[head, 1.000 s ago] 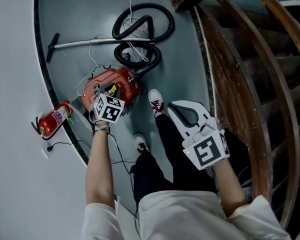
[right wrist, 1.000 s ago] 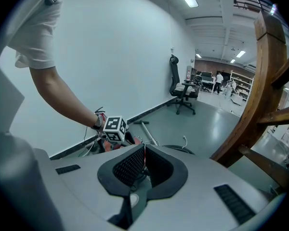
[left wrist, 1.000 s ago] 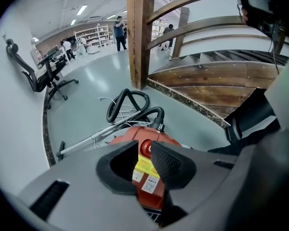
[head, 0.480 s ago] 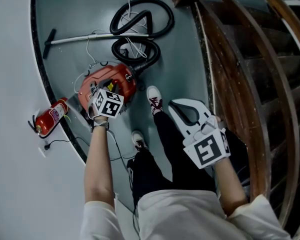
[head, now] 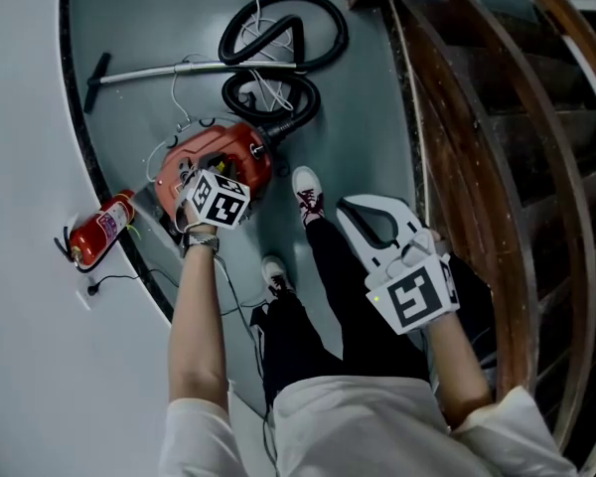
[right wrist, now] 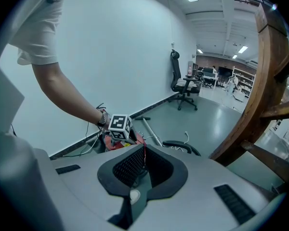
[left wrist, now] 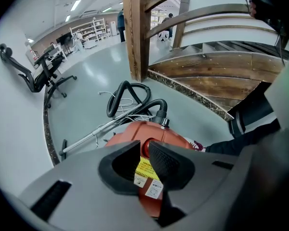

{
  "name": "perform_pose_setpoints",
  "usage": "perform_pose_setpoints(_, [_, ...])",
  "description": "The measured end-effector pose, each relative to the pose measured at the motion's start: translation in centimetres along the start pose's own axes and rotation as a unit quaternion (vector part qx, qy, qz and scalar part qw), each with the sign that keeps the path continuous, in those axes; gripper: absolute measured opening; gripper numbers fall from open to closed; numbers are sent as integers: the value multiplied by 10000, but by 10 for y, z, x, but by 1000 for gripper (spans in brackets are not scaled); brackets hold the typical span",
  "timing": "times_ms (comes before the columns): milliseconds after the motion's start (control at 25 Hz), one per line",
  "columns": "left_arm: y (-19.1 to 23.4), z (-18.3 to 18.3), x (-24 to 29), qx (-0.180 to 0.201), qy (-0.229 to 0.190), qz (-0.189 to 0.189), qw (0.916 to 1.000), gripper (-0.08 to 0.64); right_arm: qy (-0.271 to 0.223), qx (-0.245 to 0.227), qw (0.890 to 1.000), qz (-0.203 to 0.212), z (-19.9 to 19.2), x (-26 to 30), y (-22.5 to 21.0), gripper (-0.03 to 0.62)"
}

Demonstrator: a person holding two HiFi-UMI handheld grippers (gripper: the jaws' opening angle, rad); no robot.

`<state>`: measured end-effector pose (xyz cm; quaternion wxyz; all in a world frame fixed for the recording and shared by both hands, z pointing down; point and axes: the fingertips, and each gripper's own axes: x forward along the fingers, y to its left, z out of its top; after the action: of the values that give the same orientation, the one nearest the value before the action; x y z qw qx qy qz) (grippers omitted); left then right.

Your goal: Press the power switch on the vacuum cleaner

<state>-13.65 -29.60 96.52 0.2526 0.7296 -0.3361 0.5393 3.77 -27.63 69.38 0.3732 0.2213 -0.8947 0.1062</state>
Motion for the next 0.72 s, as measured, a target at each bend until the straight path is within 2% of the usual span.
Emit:
perform_pose_setpoints(320, [3, -3, 8, -17, 387, 24, 9992, 72, 13, 15, 10000, -17, -1, 1, -3, 30])
perform_pose_setpoints(720, [2, 0, 7, 40, 246, 90, 9996, 77, 56, 50, 10000, -26, -1, -1, -5, 31])
